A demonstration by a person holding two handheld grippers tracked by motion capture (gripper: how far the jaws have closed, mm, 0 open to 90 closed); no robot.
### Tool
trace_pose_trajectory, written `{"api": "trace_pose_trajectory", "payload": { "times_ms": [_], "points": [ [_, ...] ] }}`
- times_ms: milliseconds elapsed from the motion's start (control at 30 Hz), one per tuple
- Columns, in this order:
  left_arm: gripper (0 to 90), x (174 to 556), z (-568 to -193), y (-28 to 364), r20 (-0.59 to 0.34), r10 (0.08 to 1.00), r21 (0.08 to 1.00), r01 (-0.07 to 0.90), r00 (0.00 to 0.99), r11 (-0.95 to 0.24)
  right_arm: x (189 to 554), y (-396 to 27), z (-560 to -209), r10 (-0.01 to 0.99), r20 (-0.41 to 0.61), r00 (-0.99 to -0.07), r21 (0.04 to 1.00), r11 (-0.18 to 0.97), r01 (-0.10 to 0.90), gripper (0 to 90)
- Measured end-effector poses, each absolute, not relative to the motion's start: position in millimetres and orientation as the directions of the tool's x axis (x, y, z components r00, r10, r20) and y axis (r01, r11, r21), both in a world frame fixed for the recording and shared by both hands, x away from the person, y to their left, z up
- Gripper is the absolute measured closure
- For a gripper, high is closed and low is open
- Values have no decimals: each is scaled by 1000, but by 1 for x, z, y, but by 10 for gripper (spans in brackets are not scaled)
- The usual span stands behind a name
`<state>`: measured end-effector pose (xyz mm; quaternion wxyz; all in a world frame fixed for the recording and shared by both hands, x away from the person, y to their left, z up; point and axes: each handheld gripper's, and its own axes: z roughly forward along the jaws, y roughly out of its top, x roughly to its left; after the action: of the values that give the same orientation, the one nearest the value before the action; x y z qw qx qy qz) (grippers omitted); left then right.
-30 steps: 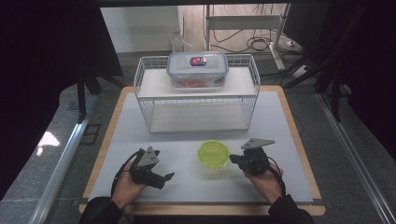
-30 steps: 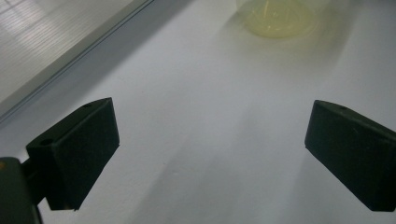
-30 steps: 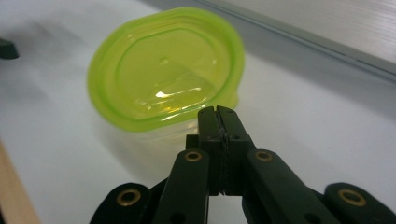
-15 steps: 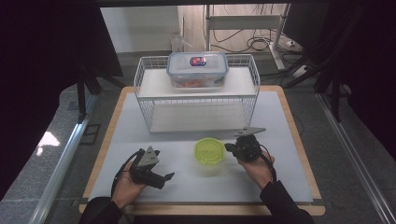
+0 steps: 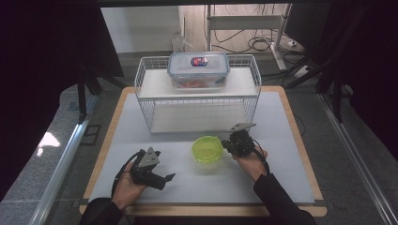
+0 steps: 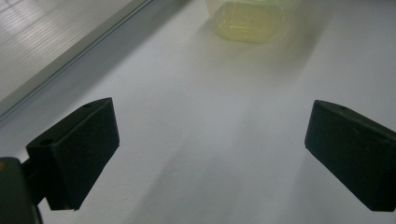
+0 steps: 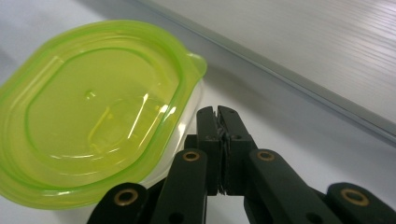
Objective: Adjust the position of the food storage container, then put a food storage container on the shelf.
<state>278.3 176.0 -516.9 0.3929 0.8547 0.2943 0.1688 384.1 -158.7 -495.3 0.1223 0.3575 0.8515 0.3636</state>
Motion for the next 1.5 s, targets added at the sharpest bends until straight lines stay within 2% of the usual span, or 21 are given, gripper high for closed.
{"api": "trace_pose_trajectory", "payload": {
  "times_ms": [167,533,800,1000,1267,1500],
  "points": [
    [29,278,-517,176,57,639,769,375,767,-519,385,-169,-495,712,55,-700,709,466,530,842],
    [29,278,-516,178,55,641,770,376,765,-515,376,-194,-490,722,89,-686,711,437,552,446],
    [29,278,-517,179,51,642,771,378,765,-512,378,-194,-489,712,107,-694,715,430,552,324],
    [29,279,-517,178,51,642,771,379,765,-512,379,-197,-481,705,187,-684,703,390,595,350],
    [29,279,-517,178,55,641,769,376,766,-516,378,-191,-468,683,215,-698,716,376,588,401],
    [30,279,-518,177,59,640,767,375,766,-520,388,-180,-469,636,312,-706,703,345,621,467]
  ]
}}
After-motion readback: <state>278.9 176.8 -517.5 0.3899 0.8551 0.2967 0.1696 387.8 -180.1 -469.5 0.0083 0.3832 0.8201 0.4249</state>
